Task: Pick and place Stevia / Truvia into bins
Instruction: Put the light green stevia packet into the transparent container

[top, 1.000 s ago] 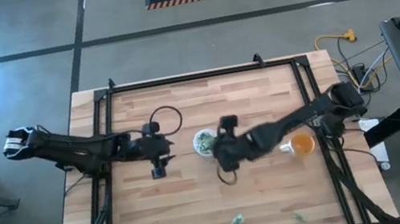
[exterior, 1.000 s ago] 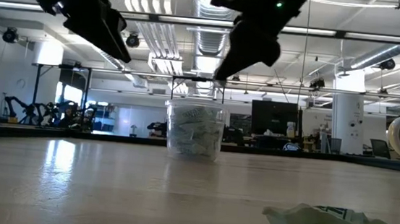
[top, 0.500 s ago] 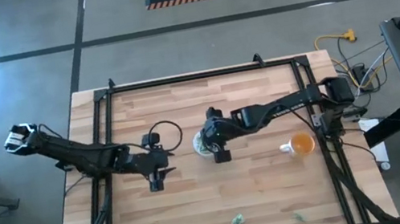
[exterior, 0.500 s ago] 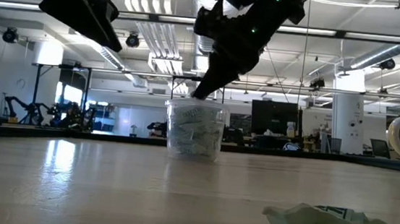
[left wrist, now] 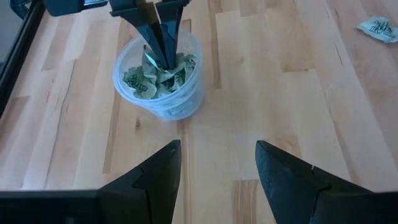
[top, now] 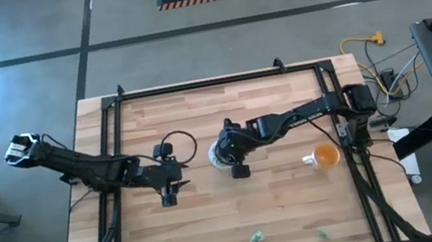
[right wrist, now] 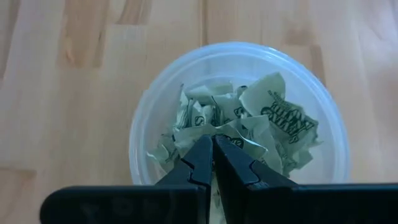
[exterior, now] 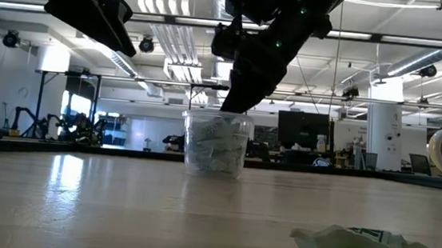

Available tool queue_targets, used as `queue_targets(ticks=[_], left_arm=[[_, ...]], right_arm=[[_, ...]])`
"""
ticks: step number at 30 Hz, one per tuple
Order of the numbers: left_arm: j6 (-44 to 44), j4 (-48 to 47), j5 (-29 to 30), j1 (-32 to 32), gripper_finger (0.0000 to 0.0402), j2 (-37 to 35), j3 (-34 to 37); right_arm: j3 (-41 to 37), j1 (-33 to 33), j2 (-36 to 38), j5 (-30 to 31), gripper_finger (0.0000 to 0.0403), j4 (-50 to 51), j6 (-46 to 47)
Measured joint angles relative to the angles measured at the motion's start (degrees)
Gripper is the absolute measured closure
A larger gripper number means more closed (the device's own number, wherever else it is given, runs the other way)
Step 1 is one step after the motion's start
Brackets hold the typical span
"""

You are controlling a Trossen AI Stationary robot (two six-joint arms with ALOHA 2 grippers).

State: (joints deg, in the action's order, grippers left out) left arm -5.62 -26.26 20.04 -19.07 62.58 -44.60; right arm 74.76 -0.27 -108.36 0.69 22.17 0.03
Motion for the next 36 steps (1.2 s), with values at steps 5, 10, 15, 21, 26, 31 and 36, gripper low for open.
queue_targets(ticks=[5,10,15,21,26,31,36], left_arm=[[0.2,0.3,0.0,0.0,0.0212,0.0,-0.4],[0.3,0.2,0.0,0.0,0.0212,0.0,-0.4],[0.3,0.1,0.0,0.0,0.0212,0.0,-0.4],[0.3,0.1,0.0,0.0,0.0212,0.0,-0.4],[0.2,-0.3,-0.1,-0.3,0.0212,0.0,-0.4],[-0.9,-0.5,-2.7,-1.6,0.0212,0.0,-0.3],[-6.3,-3.0,-6.6,-6.2,0.0212,0.2,-0.1]], right_arm=[[0.0,-0.1,-0.3,-0.7,0.0394,-0.1,0.3],[0.1,-0.2,-0.3,-0.7,0.0378,-0.1,0.0],[0.9,-0.2,-0.3,-0.7,0.0332,-0.1,-0.2],[4.6,-0.2,-0.1,-0.7,0.0288,5.1,0.0],[7.8,0.4,-0.1,-0.5,0.0284,10.4,1.4],[9.4,2.3,-0.1,0.9,0.0296,13.1,1.5],[10.5,5.2,0.2,1.0,0.0311,16.9,1.8]])
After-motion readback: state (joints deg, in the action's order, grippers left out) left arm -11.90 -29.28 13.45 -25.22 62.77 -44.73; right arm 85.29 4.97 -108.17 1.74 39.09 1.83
